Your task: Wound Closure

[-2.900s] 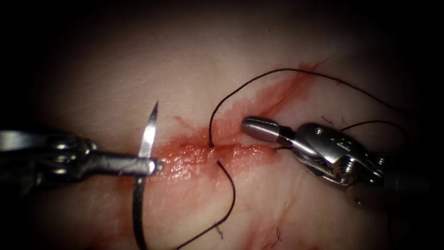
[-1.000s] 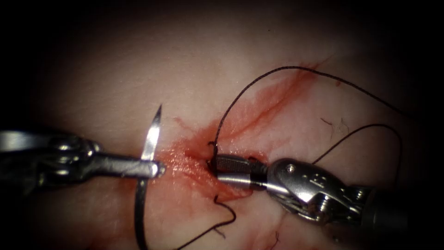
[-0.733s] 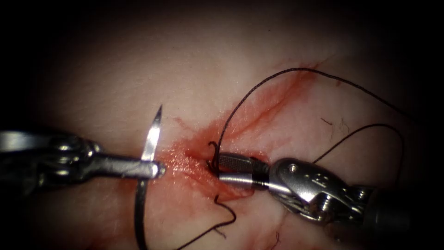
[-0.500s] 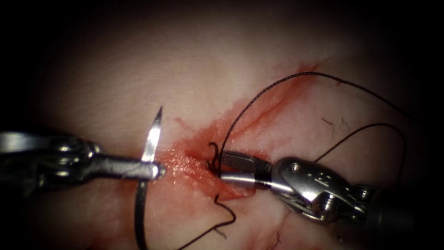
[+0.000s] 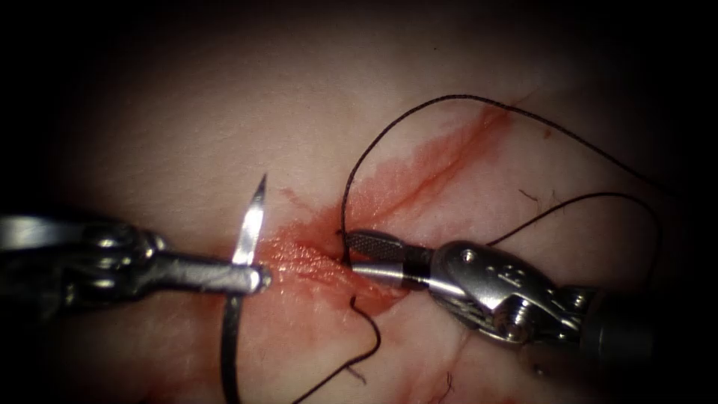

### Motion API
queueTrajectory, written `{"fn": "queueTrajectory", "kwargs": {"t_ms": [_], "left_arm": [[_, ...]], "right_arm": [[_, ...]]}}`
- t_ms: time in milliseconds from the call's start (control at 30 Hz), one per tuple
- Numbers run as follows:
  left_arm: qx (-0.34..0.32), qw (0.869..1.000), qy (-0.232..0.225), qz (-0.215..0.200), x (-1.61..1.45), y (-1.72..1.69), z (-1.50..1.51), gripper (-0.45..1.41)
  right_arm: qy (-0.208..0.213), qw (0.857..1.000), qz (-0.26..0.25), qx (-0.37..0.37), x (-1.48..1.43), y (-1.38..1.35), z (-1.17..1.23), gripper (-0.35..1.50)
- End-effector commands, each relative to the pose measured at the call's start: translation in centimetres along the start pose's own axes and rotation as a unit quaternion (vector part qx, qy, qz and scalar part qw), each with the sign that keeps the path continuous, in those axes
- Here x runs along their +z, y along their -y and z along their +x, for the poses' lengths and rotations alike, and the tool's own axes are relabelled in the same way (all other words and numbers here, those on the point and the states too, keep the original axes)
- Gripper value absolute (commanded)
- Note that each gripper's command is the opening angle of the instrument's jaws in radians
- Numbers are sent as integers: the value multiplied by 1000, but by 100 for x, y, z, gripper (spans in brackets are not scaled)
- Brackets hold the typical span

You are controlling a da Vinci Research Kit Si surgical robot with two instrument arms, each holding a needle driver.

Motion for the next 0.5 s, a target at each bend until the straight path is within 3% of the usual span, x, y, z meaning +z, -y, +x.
{"fn": "queueTrajectory", "kwargs": {"t_ms": [33,200,267,500], "left_arm": [[0,1000,0,0,4,5,1,-45],[0,1000,0,0,5,5,1,-45],[0,1000,0,0,5,5,1,-45],[0,1000,0,0,5,4,1,-45]], "right_arm": [[-2,1000,-1,0,10,1,0,14],[-3,1000,-7,0,11,5,0,-15],[-5,1000,-10,1,12,8,1,-35],[-6,999,-19,-44,13,7,16,-35]]}}
